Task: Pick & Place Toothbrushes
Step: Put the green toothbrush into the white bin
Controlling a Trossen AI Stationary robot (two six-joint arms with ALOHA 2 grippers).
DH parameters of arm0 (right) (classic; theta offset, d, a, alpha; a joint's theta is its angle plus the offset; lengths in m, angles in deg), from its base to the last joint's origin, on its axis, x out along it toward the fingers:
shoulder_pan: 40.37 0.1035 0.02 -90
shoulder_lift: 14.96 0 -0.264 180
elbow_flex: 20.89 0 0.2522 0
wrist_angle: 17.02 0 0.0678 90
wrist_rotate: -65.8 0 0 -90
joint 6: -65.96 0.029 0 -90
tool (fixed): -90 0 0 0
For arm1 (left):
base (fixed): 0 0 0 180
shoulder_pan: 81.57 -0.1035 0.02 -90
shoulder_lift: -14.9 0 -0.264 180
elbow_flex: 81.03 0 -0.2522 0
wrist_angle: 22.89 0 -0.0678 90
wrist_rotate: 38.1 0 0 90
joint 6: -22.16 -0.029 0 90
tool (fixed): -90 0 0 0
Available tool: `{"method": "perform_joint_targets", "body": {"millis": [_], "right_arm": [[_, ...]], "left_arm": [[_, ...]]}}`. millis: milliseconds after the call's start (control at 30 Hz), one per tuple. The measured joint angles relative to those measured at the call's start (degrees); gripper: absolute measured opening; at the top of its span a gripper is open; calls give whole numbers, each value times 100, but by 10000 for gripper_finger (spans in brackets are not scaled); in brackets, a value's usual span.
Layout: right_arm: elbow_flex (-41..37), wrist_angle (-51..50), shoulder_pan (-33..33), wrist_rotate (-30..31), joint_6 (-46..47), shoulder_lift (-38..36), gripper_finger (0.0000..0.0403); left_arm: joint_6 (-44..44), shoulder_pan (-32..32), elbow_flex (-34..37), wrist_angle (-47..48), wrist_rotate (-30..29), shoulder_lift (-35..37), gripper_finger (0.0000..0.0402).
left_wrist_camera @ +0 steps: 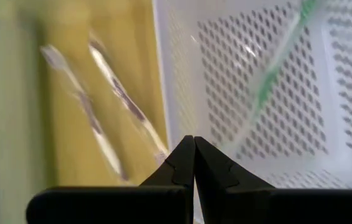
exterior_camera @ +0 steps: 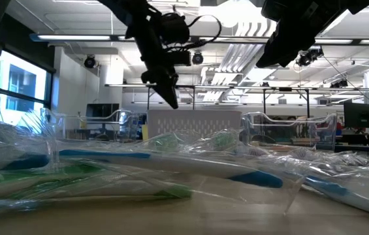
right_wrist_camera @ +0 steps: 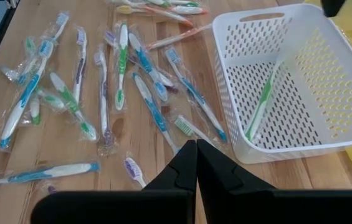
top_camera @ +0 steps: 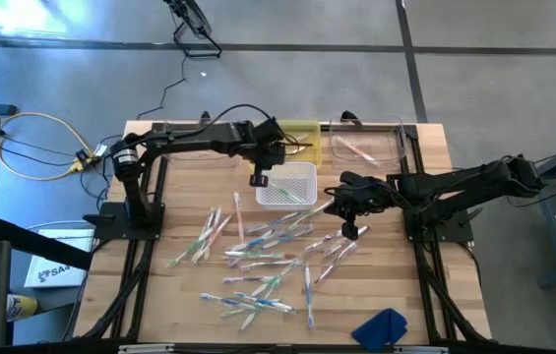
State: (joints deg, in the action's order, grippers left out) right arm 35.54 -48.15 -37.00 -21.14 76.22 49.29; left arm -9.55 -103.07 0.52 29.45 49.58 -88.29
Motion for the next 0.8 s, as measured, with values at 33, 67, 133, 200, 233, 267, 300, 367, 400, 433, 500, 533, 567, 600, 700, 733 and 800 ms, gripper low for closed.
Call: {"method": "perform_joint_targets", "body": {"millis": [33, 67, 133, 200, 233, 267, 300, 367, 400, 433, 500, 533, 567, 600, 700, 733, 800], "right_arm": [[0, 0, -4, 10, 0, 0, 2], [0, 0, -4, 40, 0, 0, 2], [0, 6, -4, 109, 0, -1, 2], [0, 15, -4, 114, 21, 0, 2], [0, 22, -4, 114, 52, -2, 2], [0, 19, -4, 115, 92, -2, 2], [0, 16, -4, 115, 144, 0, 2], [0, 15, -4, 116, 187, -2, 2], [0, 13, -4, 117, 190, 0, 2], [0, 20, -4, 119, 190, -2, 2], [0, 24, -4, 141, 190, -1, 2], [0, 34, -4, 154, 190, -2, 2], [0, 47, -4, 154, 190, -2, 2], [1, 47, -4, 154, 191, -2, 2], [0, 45, -4, 154, 192, -2, 2], [0, 46, -4, 154, 192, -1, 2], [0, 46, -4, 154, 192, -2, 2]], "left_arm": [[-63, 26, 4, -120, -72, 38, 0], [-170, 26, 4, -269, -109, 77, 0], [-318, 25, -4, -657, -109, 149, 0], [-367, 16, -2, -917, -114, 180, 0], [-359, 16, -3, -1148, -118, 180, 0], [-282, 16, -2, -1286, -127, 180, 0], [-164, 16, -2, -1364, -125, 180, 0], [49, 16, -2, -1549, -123, 180, 0], [51, 16, -4, -1543, -123, 180, 0], [16, 17, -2, -1534, -123, 180, 0], [-128, 18, -2, -1506, -123, 179, 0], [-217, 18, -2, -1504, -123, 180, 0], [-322, 17, -2, -1514, -123, 180, 0], [-460, 16, -2, -1514, -123, 180, 0], [-529, 16, -2, -1497, -123, 178, 0], [-489, 16, -2, -1499, -121, 178, 0], [-526, 21, -2, -1512, -71, 180, 0]]}}
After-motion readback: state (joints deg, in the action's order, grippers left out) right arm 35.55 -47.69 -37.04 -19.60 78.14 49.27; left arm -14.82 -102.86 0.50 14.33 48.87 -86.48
